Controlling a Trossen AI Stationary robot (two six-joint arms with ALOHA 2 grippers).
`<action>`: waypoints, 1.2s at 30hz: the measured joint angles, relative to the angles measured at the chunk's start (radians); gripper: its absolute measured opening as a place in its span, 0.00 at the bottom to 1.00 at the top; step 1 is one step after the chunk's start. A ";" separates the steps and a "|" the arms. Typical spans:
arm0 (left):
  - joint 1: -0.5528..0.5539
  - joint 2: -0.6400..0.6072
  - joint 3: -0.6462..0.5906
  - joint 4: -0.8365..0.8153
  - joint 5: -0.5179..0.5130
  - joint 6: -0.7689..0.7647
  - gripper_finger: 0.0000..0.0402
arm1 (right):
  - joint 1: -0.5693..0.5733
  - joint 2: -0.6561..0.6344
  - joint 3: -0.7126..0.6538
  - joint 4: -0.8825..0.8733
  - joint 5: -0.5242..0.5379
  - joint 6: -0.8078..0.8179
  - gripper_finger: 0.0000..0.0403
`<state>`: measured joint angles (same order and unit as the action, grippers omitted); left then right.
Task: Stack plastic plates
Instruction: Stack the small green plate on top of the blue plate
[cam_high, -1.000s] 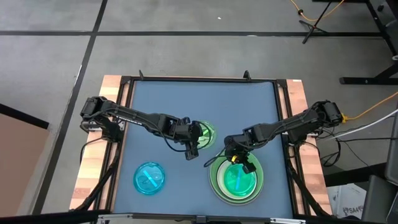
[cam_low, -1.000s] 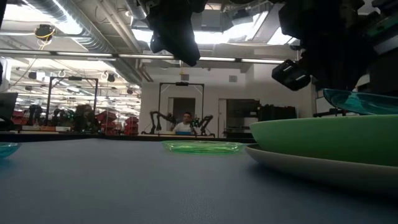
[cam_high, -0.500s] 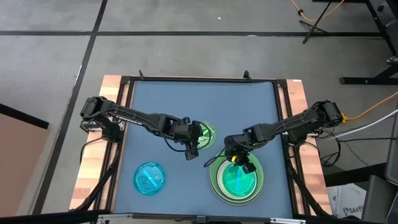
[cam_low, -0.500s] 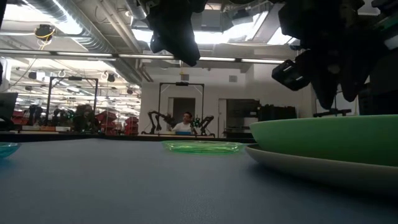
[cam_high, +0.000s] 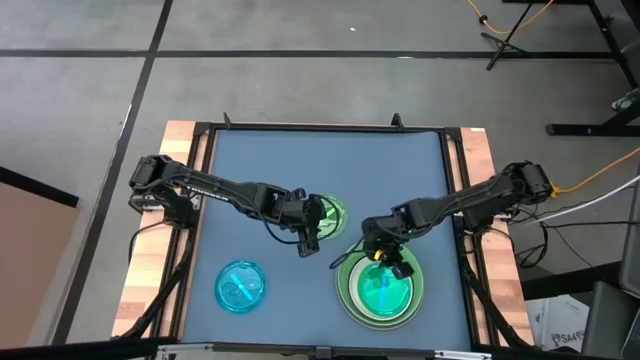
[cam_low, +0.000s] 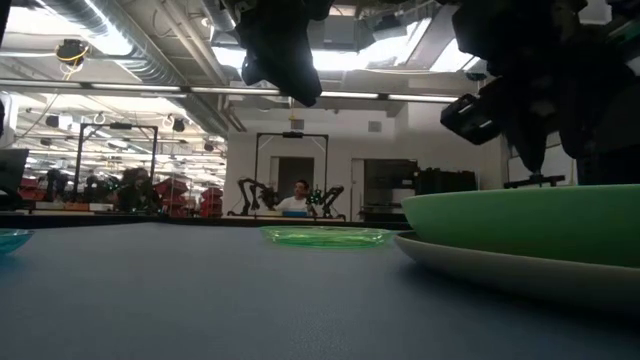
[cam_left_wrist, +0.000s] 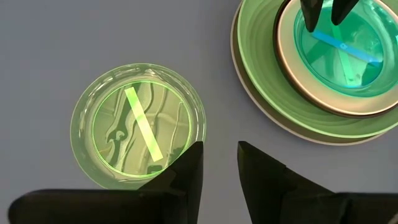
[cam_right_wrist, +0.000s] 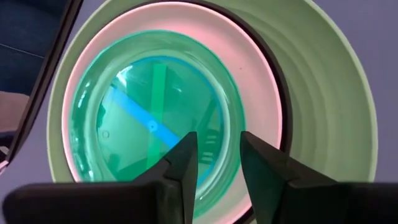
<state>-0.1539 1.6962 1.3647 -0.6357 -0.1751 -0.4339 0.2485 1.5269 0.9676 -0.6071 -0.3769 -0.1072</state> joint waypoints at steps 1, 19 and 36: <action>0.000 0.000 0.000 0.000 0.000 0.000 0.23 | 0.000 -0.003 0.000 -0.003 0.000 -0.003 0.28; 0.019 0.000 0.000 0.061 0.001 -0.009 0.23 | 0.000 -0.238 0.000 -0.155 0.191 -0.055 0.27; 0.162 0.000 0.000 0.091 0.001 -0.109 0.23 | 0.000 -0.550 0.000 -0.361 0.470 -0.056 0.27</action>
<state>0.0079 1.6962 1.3647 -0.5449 -0.1745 -0.5434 0.2485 0.9765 0.9672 -0.9683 0.0931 -0.1631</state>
